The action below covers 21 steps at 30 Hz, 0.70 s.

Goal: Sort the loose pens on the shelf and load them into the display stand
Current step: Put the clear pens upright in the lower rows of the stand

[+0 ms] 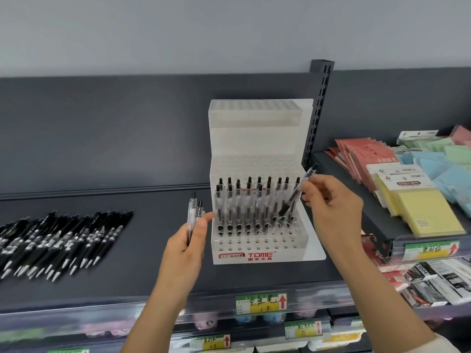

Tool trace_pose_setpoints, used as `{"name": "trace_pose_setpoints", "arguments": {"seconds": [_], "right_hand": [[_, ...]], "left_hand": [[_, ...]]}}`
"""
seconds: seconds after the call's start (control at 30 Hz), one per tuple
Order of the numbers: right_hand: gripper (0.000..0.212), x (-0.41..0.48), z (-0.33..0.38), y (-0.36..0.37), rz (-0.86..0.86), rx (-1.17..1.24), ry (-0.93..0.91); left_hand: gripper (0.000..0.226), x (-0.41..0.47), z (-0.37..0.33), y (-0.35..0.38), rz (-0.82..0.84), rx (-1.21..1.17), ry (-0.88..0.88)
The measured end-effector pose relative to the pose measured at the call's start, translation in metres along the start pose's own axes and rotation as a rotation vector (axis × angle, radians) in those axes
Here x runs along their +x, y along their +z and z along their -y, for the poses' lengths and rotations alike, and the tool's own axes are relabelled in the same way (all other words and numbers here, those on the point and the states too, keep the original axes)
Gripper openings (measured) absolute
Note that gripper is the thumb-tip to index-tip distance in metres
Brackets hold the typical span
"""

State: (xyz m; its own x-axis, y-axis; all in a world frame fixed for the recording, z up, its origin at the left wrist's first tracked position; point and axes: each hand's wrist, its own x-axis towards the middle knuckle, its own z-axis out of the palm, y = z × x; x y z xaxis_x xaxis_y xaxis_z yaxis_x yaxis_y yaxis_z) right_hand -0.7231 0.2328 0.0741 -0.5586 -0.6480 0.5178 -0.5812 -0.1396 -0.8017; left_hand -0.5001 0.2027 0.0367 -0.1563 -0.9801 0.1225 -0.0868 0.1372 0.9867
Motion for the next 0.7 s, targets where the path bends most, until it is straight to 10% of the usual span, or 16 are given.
{"name": "trace_pose_setpoints", "arguments": {"seconds": [0.3, 0.7], "right_hand": [[0.017, 0.002, -0.015, 0.023, 0.304, -0.349, -0.086], [0.015, -0.007, -0.021, 0.016, 0.226, -0.277, 0.008]], "left_hand": [[0.033, -0.004, -0.007, 0.003, 0.032, -0.015, -0.065], [0.016, -0.006, -0.006, 0.018, 0.112, -0.092, -0.081]]}}
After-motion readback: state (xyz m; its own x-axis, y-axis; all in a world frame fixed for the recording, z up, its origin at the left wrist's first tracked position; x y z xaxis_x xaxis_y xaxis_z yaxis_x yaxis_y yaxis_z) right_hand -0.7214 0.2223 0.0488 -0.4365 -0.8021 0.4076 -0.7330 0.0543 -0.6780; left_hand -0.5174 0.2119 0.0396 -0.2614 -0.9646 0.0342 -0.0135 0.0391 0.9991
